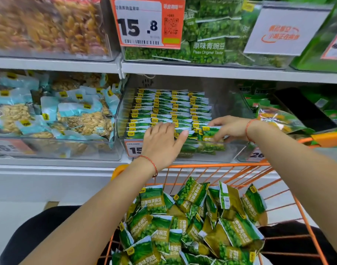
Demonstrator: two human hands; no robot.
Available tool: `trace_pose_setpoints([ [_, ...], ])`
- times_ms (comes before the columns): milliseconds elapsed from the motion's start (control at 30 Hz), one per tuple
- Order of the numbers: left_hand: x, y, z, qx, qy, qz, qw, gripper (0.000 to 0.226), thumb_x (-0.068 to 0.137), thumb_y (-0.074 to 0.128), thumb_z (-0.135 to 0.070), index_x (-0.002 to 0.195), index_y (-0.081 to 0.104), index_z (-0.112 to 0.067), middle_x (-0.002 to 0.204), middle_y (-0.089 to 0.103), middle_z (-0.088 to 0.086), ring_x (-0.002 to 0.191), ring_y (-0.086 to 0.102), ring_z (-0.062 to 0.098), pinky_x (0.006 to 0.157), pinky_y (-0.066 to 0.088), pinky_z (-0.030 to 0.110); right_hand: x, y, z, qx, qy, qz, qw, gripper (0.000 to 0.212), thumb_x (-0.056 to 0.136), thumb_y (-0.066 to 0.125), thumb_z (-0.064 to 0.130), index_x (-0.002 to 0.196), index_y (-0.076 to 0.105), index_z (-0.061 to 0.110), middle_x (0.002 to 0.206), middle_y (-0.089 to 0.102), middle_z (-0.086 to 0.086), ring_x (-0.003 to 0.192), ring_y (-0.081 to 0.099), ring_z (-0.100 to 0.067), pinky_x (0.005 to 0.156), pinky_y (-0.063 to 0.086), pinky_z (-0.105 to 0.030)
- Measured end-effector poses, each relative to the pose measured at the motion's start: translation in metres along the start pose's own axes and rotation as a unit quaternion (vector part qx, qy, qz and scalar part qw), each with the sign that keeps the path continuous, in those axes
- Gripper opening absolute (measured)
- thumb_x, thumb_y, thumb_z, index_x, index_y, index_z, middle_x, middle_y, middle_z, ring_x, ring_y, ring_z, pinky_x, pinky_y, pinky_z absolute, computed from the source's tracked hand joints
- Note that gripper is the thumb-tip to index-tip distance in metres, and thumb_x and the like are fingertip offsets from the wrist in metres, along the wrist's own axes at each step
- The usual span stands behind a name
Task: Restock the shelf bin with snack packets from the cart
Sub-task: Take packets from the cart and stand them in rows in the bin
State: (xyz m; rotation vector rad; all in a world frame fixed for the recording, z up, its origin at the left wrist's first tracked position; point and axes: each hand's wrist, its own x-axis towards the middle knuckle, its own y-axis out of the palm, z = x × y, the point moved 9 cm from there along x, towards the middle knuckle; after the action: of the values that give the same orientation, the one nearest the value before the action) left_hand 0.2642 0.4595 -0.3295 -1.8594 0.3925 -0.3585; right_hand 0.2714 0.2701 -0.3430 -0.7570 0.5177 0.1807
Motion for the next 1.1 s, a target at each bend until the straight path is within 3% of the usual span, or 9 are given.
trace_pose_setpoints([
  [200, -0.001, 0.000, 0.000, 0.013, -0.002, -0.010, 1.000, 0.066, 0.097, 0.012, -0.056, 0.144, 0.035, -0.016, 0.147, 0.038, 0.000, 0.140, 0.023, 0.019, 0.112, 0.014, 0.037, -0.001, -0.001, 0.009, -0.143, -0.063, -0.062, 0.986, 0.049, 0.076, 0.077, 0.007, 0.120, 0.057, 0.009, 0.125, 0.054, -0.011, 0.118, 0.052, -0.024, 0.097, 0.045, -0.034],
  [333, -0.001, 0.000, -0.001, 0.019, -0.003, -0.009, 1.000, 0.065, 0.097, 0.013, -0.056, 0.143, 0.036, -0.016, 0.146, 0.040, 0.001, 0.140, 0.023, 0.020, 0.111, 0.014, 0.037, -0.009, 0.001, 0.022, -0.230, -0.101, -0.080, 0.965, 0.028, 0.075, 0.079, 0.018, 0.092, 0.061, 0.004, 0.091, 0.056, -0.009, 0.091, 0.050, -0.025, 0.075, 0.038, -0.028],
  [400, -0.001, 0.000, -0.002, 0.024, -0.005, -0.008, 1.000, 0.065, 0.097, 0.013, -0.056, 0.143, 0.036, -0.016, 0.146, 0.040, 0.000, 0.140, 0.023, 0.020, 0.111, 0.014, 0.037, -0.011, 0.004, 0.026, -0.267, -0.099, -0.075, 0.956, 0.041, 0.075, 0.079, 0.025, 0.099, 0.062, -0.004, 0.099, 0.062, -0.020, 0.098, 0.056, -0.035, 0.084, 0.046, -0.035],
  [500, -0.001, 0.000, -0.001, 0.027, -0.009, -0.007, 1.000, 0.063, 0.097, 0.014, -0.055, 0.143, 0.036, -0.017, 0.146, 0.040, 0.000, 0.139, 0.024, 0.019, 0.110, 0.014, 0.036, -0.013, 0.007, 0.030, -0.297, -0.092, -0.056, 0.949, 0.023, 0.079, 0.076, 0.028, 0.077, 0.061, 0.011, 0.081, 0.057, -0.006, 0.088, 0.050, -0.033, 0.069, 0.041, -0.028],
  [633, -0.002, 0.000, 0.000, 0.027, -0.007, -0.013, 1.000, 0.062, 0.098, 0.016, -0.055, 0.142, 0.037, -0.017, 0.145, 0.042, 0.000, 0.138, 0.025, 0.019, 0.110, 0.015, 0.036, -0.022, -0.003, 0.043, -0.323, -0.109, -0.093, 0.936, 0.043, 0.082, 0.073, 0.025, 0.121, 0.061, 0.010, 0.122, 0.059, -0.006, 0.114, 0.052, -0.025, 0.092, 0.039, -0.028],
  [767, -0.002, 0.000, 0.000, 0.029, -0.009, -0.015, 0.999, 0.062, 0.098, 0.016, -0.055, 0.143, 0.037, -0.017, 0.145, 0.042, 0.000, 0.138, 0.026, 0.019, 0.109, 0.016, 0.036, -0.018, 0.000, 0.038, -0.318, -0.101, -0.063, 0.940, 0.025, 0.082, 0.072, 0.020, 0.068, 0.051, 0.016, 0.072, 0.042, -0.002, 0.076, 0.042, -0.026, 0.070, 0.033, -0.031],
  [833, -0.002, -0.001, -0.001, 0.031, -0.007, -0.017, 0.999, 0.062, 0.098, 0.017, -0.055, 0.142, 0.037, -0.017, 0.144, 0.042, 0.000, 0.137, 0.027, 0.019, 0.109, 0.016, 0.035, -0.016, 0.003, 0.036, -0.314, -0.100, -0.066, 0.942, 0.012, 0.084, 0.070, 0.020, 0.091, 0.064, 0.012, 0.091, 0.056, -0.002, 0.095, 0.052, -0.028, 0.080, 0.040, -0.030],
  [933, -0.003, -0.002, -0.002, 0.033, -0.003, -0.021, 0.999, 0.061, 0.098, 0.017, -0.054, 0.142, 0.038, -0.016, 0.143, 0.044, 0.001, 0.136, 0.029, 0.020, 0.108, 0.017, 0.035, -0.011, 0.007, 0.035, -0.316, -0.093, -0.055, 0.943, 0.042, 0.085, 0.069, 0.022, 0.123, 0.059, 0.008, 0.128, 0.056, -0.008, 0.120, 0.050, -0.026, 0.096, 0.038, -0.029],
  [1100, -0.003, -0.002, -0.002, 0.035, -0.004, -0.023, 0.999, 0.061, 0.098, 0.017, -0.054, 0.142, 0.038, -0.016, 0.143, 0.044, 0.001, 0.135, 0.029, 0.020, 0.108, 0.017, 0.035, -0.007, 0.009, 0.031, -0.278, -0.080, -0.045, 0.956, 0.025, 0.082, 0.072, 0.024, 0.075, 0.054, 0.009, 0.074, 0.045, -0.004, 0.079, 0.039, -0.024, 0.061, 0.032, -0.033],
])
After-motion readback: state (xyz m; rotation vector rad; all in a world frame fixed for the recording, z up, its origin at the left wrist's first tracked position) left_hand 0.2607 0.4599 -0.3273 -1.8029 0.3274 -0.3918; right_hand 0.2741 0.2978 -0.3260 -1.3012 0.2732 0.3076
